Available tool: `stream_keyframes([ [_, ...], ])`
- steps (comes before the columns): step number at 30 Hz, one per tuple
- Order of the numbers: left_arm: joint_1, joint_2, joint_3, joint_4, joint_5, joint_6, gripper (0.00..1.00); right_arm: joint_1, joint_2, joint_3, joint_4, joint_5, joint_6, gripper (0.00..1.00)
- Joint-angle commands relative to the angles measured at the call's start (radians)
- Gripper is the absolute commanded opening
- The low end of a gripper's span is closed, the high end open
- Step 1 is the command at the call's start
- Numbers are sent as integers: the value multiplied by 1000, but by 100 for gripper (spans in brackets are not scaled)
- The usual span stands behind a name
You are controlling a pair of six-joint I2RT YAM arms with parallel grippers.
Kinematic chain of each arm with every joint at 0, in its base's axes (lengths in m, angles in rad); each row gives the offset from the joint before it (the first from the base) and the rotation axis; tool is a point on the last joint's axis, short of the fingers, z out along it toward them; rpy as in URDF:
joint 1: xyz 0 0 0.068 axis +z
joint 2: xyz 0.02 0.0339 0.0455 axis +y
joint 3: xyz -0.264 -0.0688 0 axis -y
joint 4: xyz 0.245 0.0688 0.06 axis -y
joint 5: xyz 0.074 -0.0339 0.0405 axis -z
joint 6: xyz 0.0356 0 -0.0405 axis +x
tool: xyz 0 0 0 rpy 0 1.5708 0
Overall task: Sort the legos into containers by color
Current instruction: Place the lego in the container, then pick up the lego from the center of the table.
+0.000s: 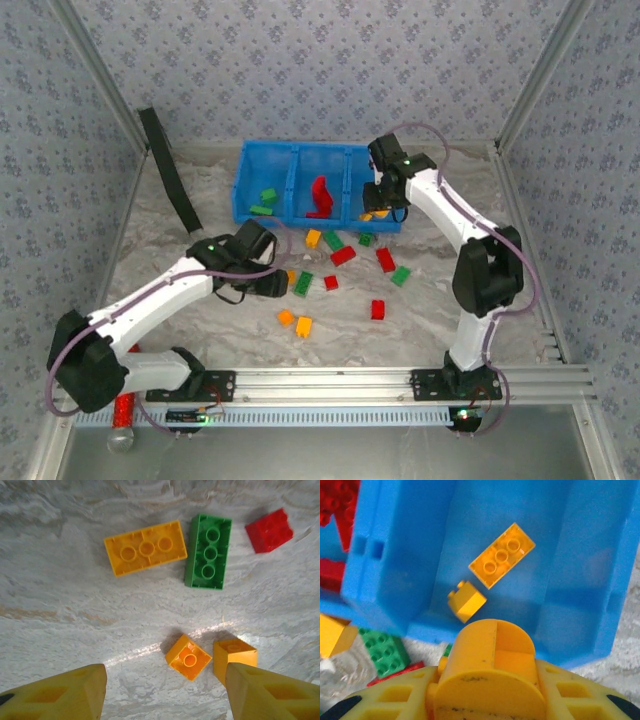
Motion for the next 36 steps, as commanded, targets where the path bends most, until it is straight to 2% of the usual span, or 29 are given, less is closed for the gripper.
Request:
stream_keyframes([
  [1, -32, 33, -1, 58, -15, -49, 65, -19, 58, 61, 35, 27, -44, 33],
  [13, -95, 209, 26, 155, 5, -66, 64, -34, 190, 84, 72, 43, -75, 36],
  [19, -106, 296, 61, 175, 16, -50, 63, -41, 220, 101, 70, 41, -80, 43],
  [31, -111, 436, 133, 211, 43, -30, 63, -44, 189, 111, 50, 33, -97, 61],
  [36, -113, 470, 149, 213, 46, -19, 63, -45, 120, 85, 53, 9, -85, 62],
])
